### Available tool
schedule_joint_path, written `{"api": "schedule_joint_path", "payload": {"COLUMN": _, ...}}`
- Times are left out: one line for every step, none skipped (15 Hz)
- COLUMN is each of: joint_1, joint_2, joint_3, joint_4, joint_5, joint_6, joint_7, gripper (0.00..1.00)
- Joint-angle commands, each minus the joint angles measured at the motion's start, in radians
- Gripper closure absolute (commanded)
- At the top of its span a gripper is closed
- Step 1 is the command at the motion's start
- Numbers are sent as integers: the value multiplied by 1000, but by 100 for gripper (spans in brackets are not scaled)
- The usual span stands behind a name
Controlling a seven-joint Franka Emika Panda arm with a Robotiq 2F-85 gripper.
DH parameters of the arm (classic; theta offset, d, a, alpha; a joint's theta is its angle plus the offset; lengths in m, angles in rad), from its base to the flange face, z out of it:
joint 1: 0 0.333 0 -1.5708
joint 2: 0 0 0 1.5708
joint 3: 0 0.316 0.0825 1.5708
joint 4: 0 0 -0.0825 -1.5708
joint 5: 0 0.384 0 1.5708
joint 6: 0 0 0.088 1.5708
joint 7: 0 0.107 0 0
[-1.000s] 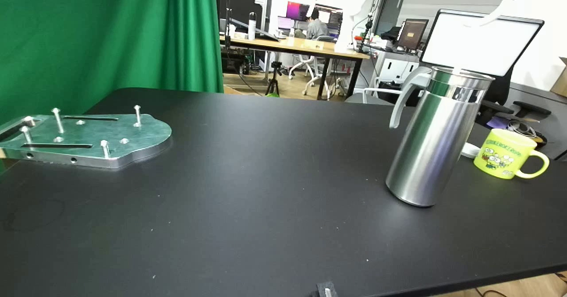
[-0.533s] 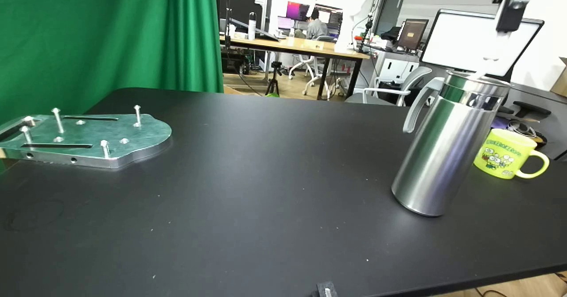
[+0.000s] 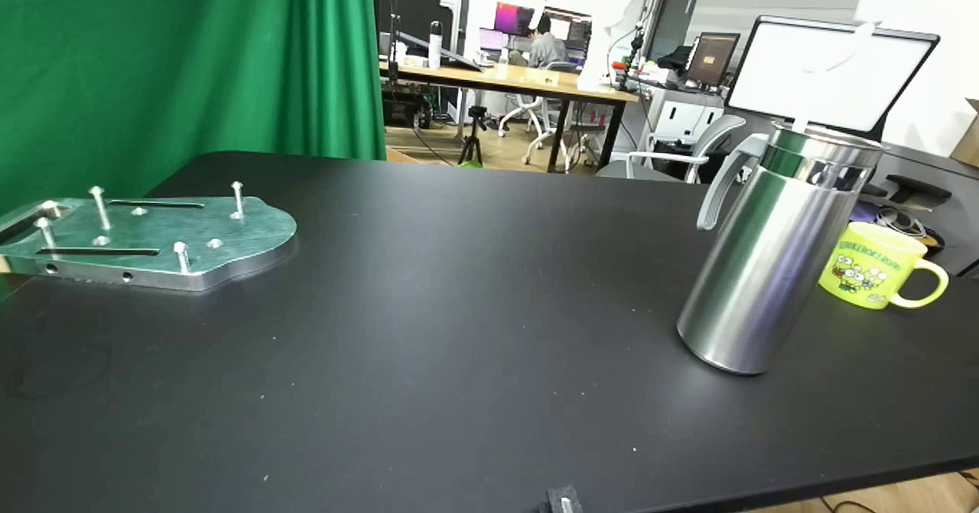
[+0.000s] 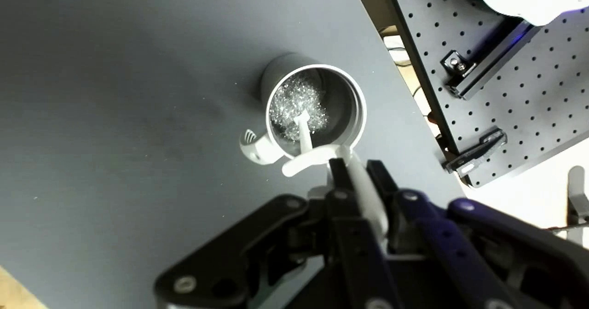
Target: Use the brush to scrub the inside
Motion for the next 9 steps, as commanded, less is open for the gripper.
{"api": "schedule_joint_path", "payload": {"joint_1": 15, "joint_2": -96, "joint_3": 27, "joint_4": 50, "joint_5": -36, "joint_6": -63, "joint_7": 16, "gripper": 96}}
{"api": "schedule_joint_path", "payload": {"joint_1": 20, "joint_2": -110, "joint_3": 29, "joint_4": 54, "joint_5": -38, "joint_6": -68, "joint_7": 15, "gripper": 96}}
{"api": "schedule_joint_path", "payload": {"joint_1": 24, "joint_2": -118, "joint_3": 27, "joint_4": 52, "joint_5": -34, "joint_6": -66, "joint_7": 15, "gripper": 96}}
{"api": "schedule_joint_path", "payload": {"joint_1": 27, "joint_2": -123, "joint_3": 24, "joint_4": 45, "joint_5": -32, "joint_6": -55, "joint_7": 16, "gripper": 96}}
{"api": "schedule_joint_path", "payload": {"joint_1": 27, "joint_2": -119, "joint_3": 20, "joint_4": 27, "joint_5": -32, "joint_6": -35, "joint_7": 19, "gripper": 96}}
{"api": "schedule_joint_path", "payload": {"joint_1": 25, "joint_2": -110, "joint_3": 16, "joint_4": 8, "joint_5": -32, "joint_6": -14, "joint_7": 24, "gripper": 96}}
{"api": "schedule_joint_path", "payload": {"joint_1": 25, "joint_2": -97, "joint_3": 8, "joint_4": -17, "joint_5": -27, "joint_6": 7, "joint_7": 20, "gripper": 96}}
{"api": "schedule_joint_path", "payload": {"joint_1": 24, "joint_2": -85, "joint_3": 4, "joint_4": -34, "joint_5": -24, "joint_6": 21, "joint_7": 21, "gripper": 96}}
{"api": "schedule_joint_path", "payload": {"joint_1": 22, "joint_2": -70, "joint_3": 0, "joint_4": -60, "joint_5": -23, "joint_6": 43, "joint_7": 21, "gripper": 96}}
